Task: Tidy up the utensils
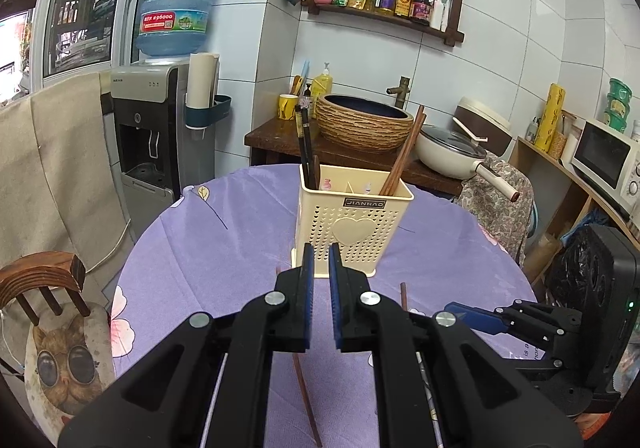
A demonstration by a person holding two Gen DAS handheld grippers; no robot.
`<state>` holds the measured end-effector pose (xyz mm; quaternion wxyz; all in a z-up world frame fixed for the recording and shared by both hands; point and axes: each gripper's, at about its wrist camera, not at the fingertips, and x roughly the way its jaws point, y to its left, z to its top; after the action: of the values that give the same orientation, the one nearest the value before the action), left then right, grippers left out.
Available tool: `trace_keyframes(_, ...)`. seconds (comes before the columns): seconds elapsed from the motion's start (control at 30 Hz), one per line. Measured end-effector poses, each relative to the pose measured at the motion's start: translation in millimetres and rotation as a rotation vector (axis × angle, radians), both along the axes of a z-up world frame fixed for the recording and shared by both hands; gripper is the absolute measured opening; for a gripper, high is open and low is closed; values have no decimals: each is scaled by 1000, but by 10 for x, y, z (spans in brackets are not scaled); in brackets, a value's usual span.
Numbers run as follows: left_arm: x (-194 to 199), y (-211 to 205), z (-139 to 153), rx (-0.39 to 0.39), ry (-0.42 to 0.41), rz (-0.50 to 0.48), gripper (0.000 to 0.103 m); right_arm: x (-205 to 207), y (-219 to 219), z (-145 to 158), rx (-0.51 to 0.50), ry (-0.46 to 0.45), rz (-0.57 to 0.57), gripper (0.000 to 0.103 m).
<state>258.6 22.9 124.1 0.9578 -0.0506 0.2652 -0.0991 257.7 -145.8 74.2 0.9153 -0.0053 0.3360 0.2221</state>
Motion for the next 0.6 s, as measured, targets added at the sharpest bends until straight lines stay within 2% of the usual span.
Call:
trace_keyframes(0.1, 30, 21, -27, 1, 12, 5, 7, 3, 3, 2, -1, -6, -5, 33)
trace_keyframes(0.2, 162, 75, -87, 39, 34, 40, 8, -17, -19, 5, 3, -7, -9, 33)
trace_keyframes(0.27, 323, 157, -177, 46, 64, 78, 12, -20, -32, 6, 14, 0, -5, 33)
trace_keyframes(0.3, 409, 175, -232, 58, 87, 86, 36, -22, -33, 3, 17, 3, -3, 33)
trace_keyframes(0.33, 532, 191, -333, 68, 129, 95, 74, -27, -30, -4, 16, 3, -5, 33)
trace_keyframes(0.37, 620, 212, -420, 57, 150, 104, 83, -35, -27, -7, 18, 2, -6, 33)
trace_keyframes(0.43, 768, 233, -589, 31, 168, 130, 84, -45, -22, -6, 25, 4, 1, 33)
trace_keyframes(0.5, 949, 164, -809, 87, 206, 154, 81, -62, -20, -4, 27, -1, -2, 33)
trace_keyframes(0.53, 1035, 138, -916, 102, 227, 162, 77, -72, -30, -1, 29, -2, -5, 33)
trace_keyframes(0.6, 1190, 113, -1118, 109, 283, 161, 75, -88, -72, 4, 39, 3, -7, 33)
